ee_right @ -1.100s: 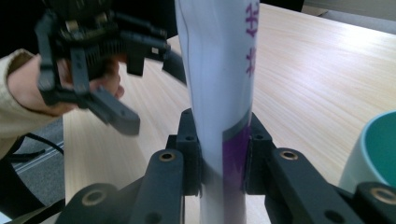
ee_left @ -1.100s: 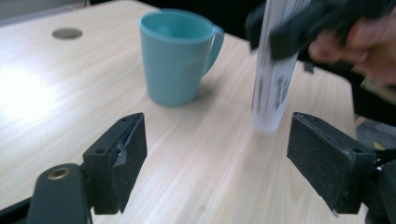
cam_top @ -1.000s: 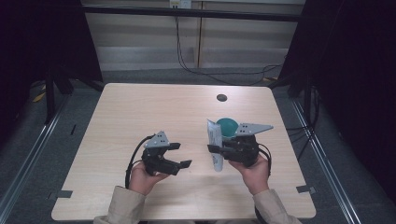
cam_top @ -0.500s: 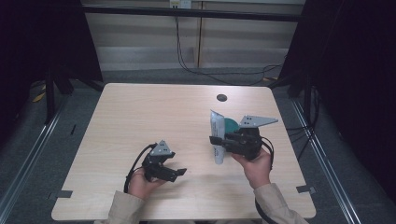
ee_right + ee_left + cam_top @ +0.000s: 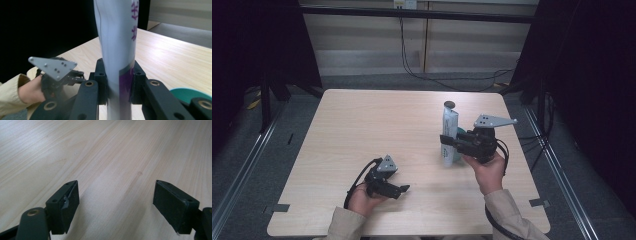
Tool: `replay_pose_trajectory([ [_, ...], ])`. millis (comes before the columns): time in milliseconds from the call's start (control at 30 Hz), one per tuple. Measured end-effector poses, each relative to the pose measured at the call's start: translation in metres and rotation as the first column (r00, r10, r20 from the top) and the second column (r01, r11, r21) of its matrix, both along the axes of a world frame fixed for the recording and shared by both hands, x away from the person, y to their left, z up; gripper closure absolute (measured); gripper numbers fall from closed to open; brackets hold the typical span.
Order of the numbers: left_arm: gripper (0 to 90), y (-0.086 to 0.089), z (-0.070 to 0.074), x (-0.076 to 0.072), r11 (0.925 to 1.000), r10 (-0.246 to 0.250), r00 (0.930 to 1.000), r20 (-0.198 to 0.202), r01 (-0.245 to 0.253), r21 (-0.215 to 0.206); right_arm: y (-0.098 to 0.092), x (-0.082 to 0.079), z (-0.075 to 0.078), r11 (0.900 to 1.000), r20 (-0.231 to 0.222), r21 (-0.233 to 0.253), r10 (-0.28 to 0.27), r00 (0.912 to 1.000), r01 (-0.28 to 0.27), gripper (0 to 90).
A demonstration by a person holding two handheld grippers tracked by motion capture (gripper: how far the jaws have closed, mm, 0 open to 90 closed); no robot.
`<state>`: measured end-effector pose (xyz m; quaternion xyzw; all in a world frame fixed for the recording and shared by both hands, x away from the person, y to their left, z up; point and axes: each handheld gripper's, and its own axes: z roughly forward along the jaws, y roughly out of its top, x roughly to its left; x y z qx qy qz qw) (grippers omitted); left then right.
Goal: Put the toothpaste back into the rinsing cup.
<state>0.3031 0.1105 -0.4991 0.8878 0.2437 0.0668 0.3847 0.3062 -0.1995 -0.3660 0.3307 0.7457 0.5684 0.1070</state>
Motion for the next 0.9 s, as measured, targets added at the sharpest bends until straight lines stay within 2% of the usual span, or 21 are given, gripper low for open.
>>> replay_pose_trajectory([
  [200,20.7,0.001,-0.001,0.000,1.0000,0.008,1.0000,-0.004,-0.008,0.005,-0.003,0.004,0.003,1.000,0.011,0.006,-0.023,0.9997,0.023,73.4],
  [267,20.5,0.001,-0.002,0.000,0.9998,0.001,1.0000,0.007,-0.001,0.022,-0.003,0.006,0.004,1.000,0.016,0.011,-0.026,0.9995,0.026,73.5],
  [367,20.0,0.001,-0.003,0.000,0.9997,0.000,1.0000,0.003,-0.001,0.026,-0.003,0.008,0.006,0.999,0.024,0.003,-0.037,0.9990,0.036,73.4],
  [567,19.6,0.002,-0.005,-0.002,0.9997,0.004,0.9999,0.011,-0.005,0.024,-0.006,0.013,0.010,0.998,0.042,0.001,-0.059,0.9974,0.059,73.4],
  [700,19.1,0.003,-0.007,-0.004,0.9997,-0.006,0.9995,0.033,0.005,0.024,-0.008,0.017,0.011,0.997,0.045,0.003,-0.079,0.9959,0.078,73.4],
  [900,17.2,0.005,-0.009,-0.005,1.0000,-0.006,0.9991,0.043,0.006,0.006,-0.010,0.022,0.013,0.995,0.061,0.015,-0.102,0.9930,0.101,73.4],
])
